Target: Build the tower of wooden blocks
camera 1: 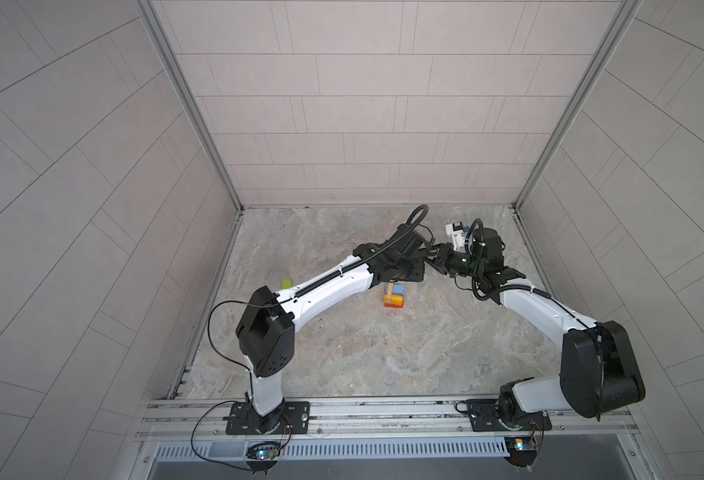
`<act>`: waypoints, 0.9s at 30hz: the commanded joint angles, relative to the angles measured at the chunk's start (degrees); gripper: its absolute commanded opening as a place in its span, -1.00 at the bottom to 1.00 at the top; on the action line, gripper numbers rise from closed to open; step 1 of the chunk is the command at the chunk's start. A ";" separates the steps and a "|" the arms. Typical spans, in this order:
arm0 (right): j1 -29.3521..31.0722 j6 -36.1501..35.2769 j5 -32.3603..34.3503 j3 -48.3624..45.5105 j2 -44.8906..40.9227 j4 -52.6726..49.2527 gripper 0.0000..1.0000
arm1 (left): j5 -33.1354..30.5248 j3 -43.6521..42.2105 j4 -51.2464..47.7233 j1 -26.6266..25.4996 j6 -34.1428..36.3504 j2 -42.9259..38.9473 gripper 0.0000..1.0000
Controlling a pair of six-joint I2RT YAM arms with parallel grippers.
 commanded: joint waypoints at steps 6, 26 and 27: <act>0.20 0.07 -0.41 -0.43 -0.50 1.51 -0.68 | -0.77 2.81 -1.77 0.37 -0.04 1.79 -0.62; -2.28 -7.81 11.76 -1.11 -0.07 -7.86 0.49 | -8.00 -0.61 -8.43 -0.91 -3.27 2.84 -0.89; -2.33 -7.83 11.81 -1.18 0.00 -7.97 0.49 | -8.61 -0.96 -8.43 -1.07 -3.24 2.96 -0.90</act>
